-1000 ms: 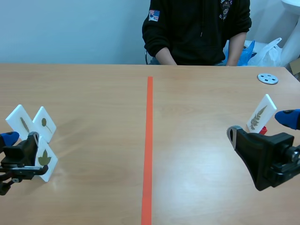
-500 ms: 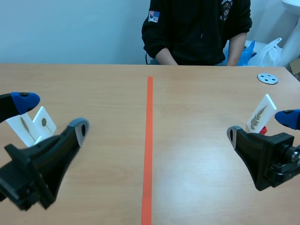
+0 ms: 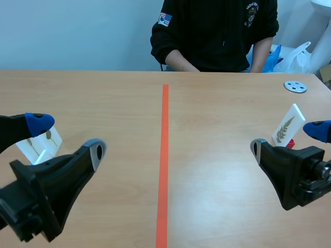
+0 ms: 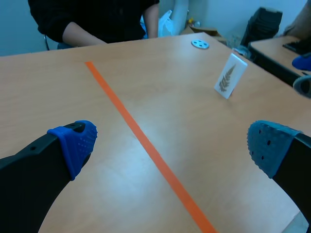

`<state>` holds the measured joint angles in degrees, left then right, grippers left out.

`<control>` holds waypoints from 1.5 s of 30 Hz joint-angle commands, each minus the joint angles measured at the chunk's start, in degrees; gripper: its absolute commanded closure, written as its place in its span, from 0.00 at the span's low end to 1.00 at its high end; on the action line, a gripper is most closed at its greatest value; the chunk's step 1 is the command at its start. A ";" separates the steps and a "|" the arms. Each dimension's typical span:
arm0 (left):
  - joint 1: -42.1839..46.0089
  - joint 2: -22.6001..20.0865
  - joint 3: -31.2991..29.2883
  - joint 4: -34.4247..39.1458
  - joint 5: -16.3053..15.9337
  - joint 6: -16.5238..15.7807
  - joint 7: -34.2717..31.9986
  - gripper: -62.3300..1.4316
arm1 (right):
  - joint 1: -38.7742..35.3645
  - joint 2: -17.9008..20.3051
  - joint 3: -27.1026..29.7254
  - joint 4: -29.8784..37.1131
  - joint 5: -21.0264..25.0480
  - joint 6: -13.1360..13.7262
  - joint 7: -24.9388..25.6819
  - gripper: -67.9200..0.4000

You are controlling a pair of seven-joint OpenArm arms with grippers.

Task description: Sort the leaf by its shape. The table is split by an orange tape line. A compound leaf with several leaflets goes to the left side, a simple leaf with one blade goes to the right side. Return to the home posture when a red brick is placed on the table.

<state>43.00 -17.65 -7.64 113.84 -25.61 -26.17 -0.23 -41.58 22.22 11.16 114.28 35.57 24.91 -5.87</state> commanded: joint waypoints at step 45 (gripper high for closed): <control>-1.14 -0.48 0.02 0.22 -0.37 0.04 0.09 0.00 | 3.56 0.20 -0.33 -1.73 -7.93 0.26 0.94 0.00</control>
<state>41.91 -17.65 -7.64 113.82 -25.54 -26.00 0.84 -39.62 22.22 11.11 113.06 27.35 25.15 -5.89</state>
